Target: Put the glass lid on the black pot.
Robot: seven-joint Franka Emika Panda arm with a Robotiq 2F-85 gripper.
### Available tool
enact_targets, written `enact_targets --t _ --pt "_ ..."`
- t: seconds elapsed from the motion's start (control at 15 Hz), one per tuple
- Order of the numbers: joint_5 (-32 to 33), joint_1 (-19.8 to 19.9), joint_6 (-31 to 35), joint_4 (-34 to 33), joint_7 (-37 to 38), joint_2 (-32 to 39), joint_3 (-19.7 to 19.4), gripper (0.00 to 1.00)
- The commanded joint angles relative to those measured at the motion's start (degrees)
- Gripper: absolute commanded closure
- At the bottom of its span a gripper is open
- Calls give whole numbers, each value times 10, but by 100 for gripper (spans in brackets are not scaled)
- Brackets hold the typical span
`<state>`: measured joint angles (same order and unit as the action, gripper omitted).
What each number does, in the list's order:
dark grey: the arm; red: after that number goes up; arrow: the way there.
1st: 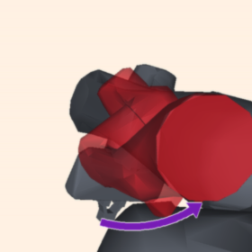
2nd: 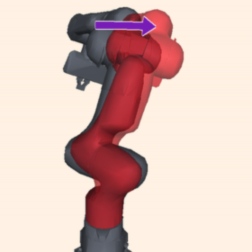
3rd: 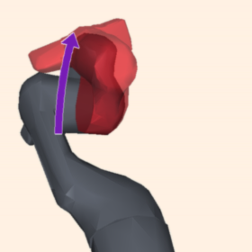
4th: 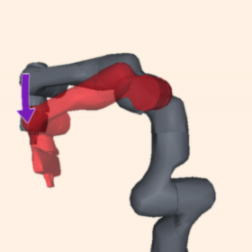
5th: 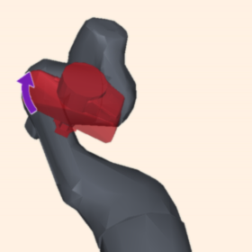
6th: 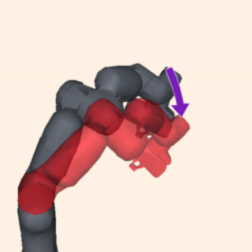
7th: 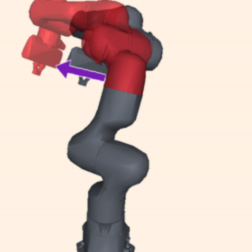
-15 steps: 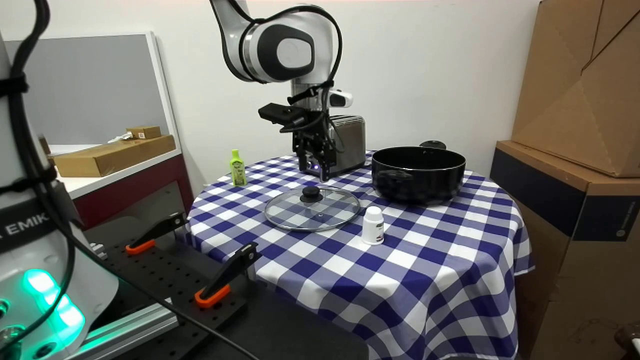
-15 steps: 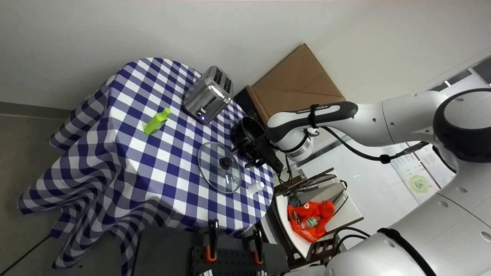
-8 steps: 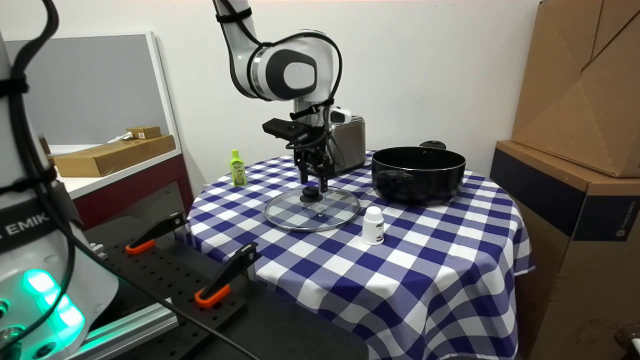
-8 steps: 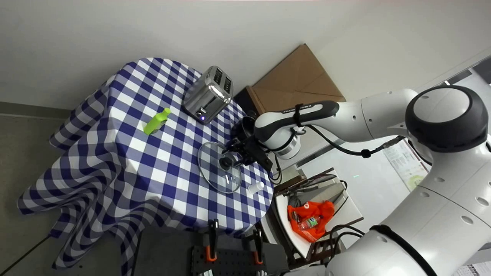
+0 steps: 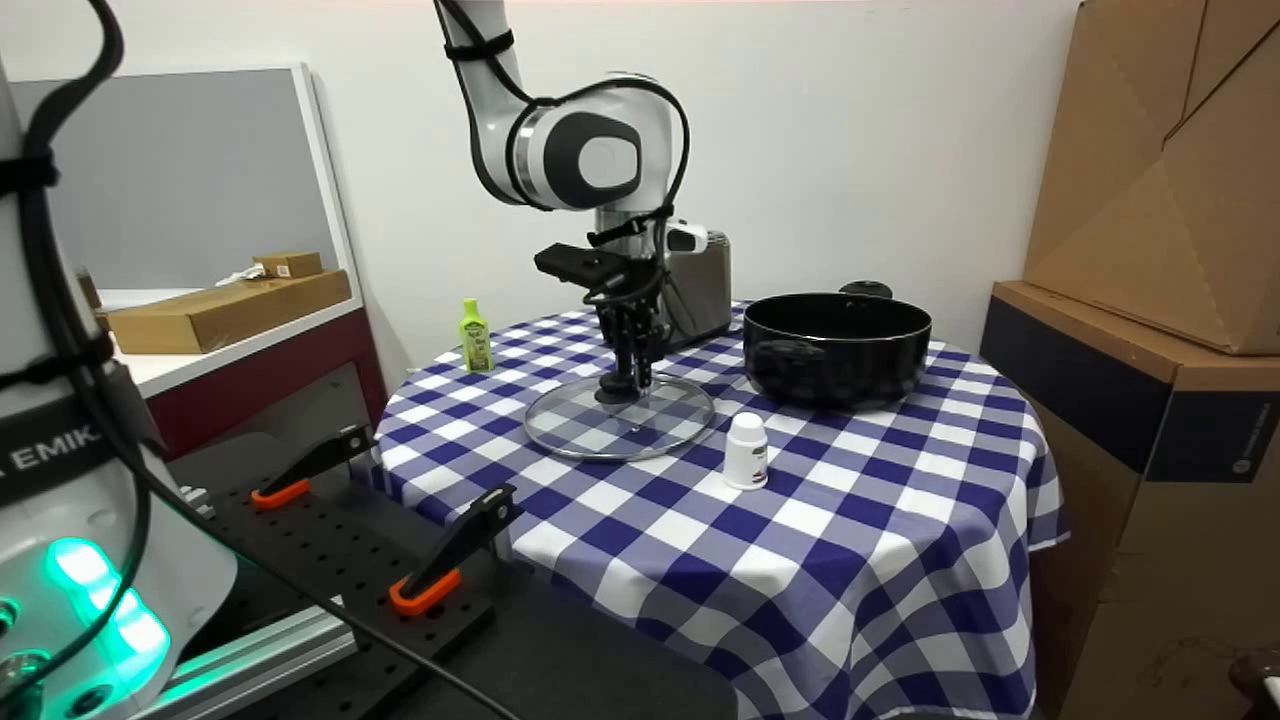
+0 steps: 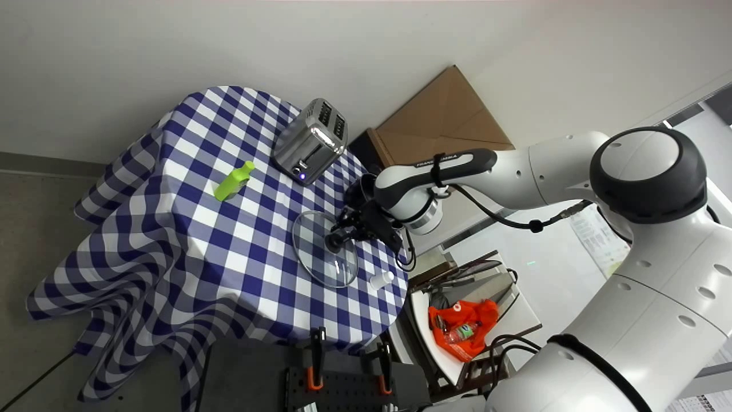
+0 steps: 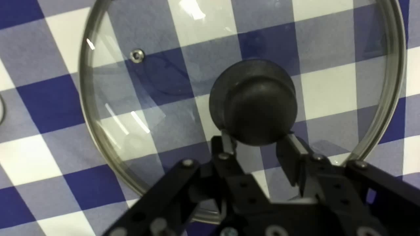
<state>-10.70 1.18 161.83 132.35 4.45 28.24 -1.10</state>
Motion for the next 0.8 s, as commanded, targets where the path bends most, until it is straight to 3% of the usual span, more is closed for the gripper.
enact_targets --t 0.0,0.07,0.13,0.2,0.33,0.73 --pt "15 -4 0 -10 14 5 -7 94" --pt "15 -3 -2 -10 14 3 -8 100" --pt "14 -3 -3 -10 15 2 -8 100" --pt "12 -1 -5 -9 14 0 -7 69" --pt "13 -2 -11 -5 14 -2 -6 71" --pt "12 -7 -22 5 13 -11 1 30"
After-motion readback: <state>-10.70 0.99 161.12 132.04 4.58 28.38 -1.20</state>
